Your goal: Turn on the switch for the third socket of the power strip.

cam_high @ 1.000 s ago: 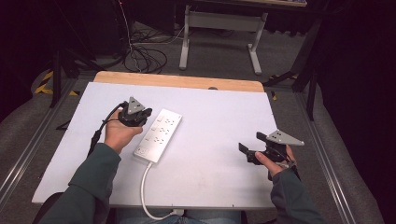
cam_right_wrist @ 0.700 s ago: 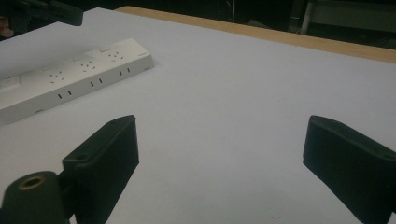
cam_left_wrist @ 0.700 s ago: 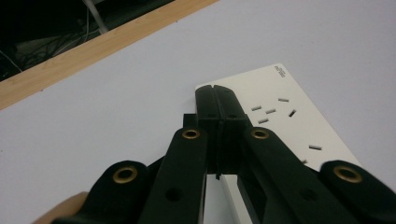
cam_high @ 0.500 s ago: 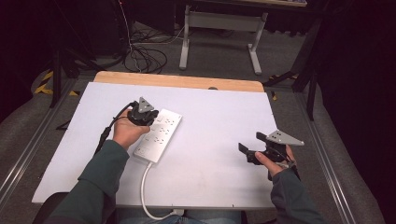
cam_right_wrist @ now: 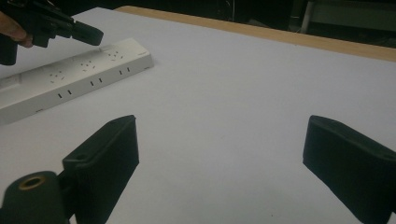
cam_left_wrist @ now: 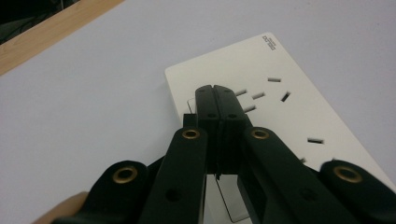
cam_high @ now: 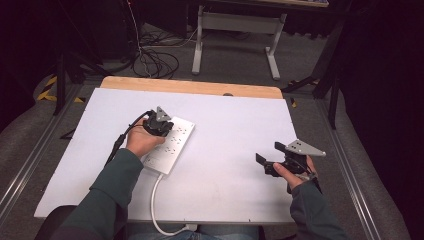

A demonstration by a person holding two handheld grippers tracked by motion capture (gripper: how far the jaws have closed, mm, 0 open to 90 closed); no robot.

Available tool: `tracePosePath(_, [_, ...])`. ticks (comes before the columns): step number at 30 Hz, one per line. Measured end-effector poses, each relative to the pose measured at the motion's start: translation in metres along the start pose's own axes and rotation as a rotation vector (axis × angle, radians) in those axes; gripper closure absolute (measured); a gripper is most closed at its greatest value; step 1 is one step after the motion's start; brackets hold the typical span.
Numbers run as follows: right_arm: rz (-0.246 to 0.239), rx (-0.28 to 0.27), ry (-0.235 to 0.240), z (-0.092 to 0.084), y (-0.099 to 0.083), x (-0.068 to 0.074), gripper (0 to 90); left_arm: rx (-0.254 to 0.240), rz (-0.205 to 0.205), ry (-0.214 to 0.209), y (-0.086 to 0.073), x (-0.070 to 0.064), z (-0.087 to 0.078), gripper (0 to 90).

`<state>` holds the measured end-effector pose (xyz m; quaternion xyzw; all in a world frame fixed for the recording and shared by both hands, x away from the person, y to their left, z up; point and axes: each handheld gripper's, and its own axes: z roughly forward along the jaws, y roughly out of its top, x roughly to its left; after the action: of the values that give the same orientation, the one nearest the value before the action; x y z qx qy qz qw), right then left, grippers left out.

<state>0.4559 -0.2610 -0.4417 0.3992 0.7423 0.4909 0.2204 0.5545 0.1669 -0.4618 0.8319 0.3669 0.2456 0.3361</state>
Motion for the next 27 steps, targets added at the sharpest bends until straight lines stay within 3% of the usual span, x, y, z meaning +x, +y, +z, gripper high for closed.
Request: tracePosePath(27, [0.002, 0.0, -0.002, -0.001, -0.0005, 0.0, 11.1, 0.021, -0.007, 0.0, 0.0013, 0.0008, 0.0077, 90.0])
